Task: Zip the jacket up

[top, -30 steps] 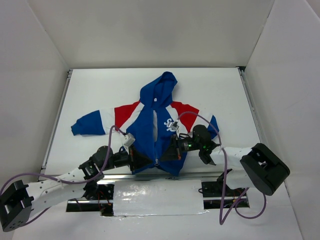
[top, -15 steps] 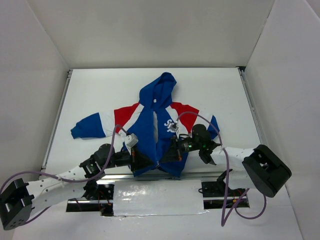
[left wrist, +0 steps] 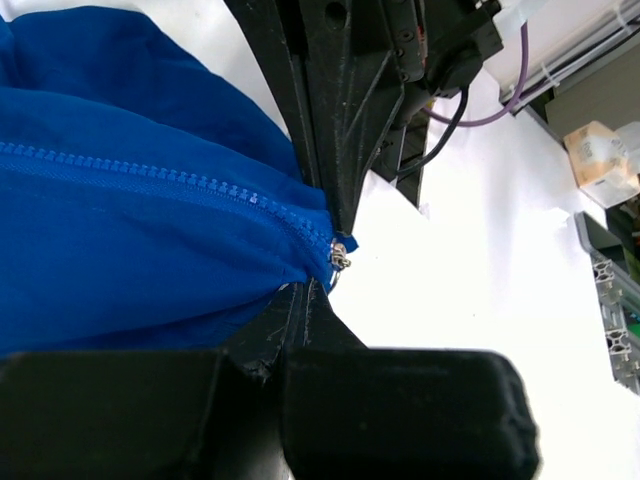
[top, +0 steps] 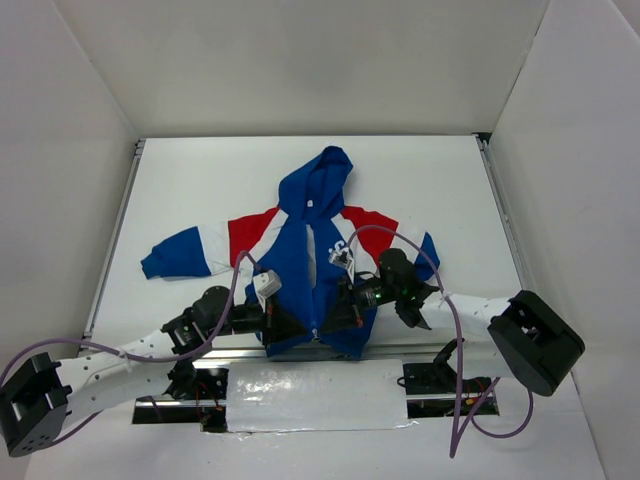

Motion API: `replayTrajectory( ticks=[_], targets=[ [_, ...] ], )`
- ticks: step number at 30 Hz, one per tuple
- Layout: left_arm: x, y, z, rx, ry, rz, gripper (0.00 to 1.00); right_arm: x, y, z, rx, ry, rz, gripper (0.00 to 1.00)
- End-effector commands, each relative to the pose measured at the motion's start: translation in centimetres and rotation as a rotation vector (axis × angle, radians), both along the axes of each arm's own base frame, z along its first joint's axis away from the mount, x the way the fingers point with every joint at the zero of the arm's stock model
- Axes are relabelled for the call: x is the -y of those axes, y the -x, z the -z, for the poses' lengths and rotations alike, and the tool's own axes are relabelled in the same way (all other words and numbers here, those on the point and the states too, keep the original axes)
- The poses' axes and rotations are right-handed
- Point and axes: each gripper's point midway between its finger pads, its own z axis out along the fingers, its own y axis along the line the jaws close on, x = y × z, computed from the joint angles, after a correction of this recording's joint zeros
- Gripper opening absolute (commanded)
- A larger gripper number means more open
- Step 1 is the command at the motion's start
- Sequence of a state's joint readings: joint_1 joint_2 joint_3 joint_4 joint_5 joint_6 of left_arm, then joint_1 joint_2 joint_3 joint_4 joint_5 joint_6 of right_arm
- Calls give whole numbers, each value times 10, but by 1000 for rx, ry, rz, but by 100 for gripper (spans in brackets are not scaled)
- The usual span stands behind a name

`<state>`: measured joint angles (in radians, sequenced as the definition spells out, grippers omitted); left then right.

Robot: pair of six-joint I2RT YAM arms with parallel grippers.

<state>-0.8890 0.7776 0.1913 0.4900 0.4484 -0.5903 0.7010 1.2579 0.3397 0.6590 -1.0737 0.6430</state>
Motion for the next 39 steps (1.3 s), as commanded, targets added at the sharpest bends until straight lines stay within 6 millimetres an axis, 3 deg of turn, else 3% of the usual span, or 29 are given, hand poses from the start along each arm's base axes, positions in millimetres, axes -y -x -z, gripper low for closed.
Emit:
replayTrajectory(
  ticks=[1, 10, 14, 22, 39],
  targets=[
    [11, 2, -37, 103, 88, 60, 0, -9, 0, -21, 93, -53, -33, 0],
    [11, 7, -35, 104, 86, 88, 0, -13, -17, -21, 69, -25, 92, 0],
    [10, 9, -33, 102, 79, 99, 0, -17, -34, -27, 24, -14, 209, 0],
    [13, 10, -29, 96, 54, 118, 0, -19, -49, -48, -31, -8, 309, 0],
    [21, 9, -15, 74, -9, 111, 0, 9, -89, -73, -92, -86, 429, 0]
  ],
)
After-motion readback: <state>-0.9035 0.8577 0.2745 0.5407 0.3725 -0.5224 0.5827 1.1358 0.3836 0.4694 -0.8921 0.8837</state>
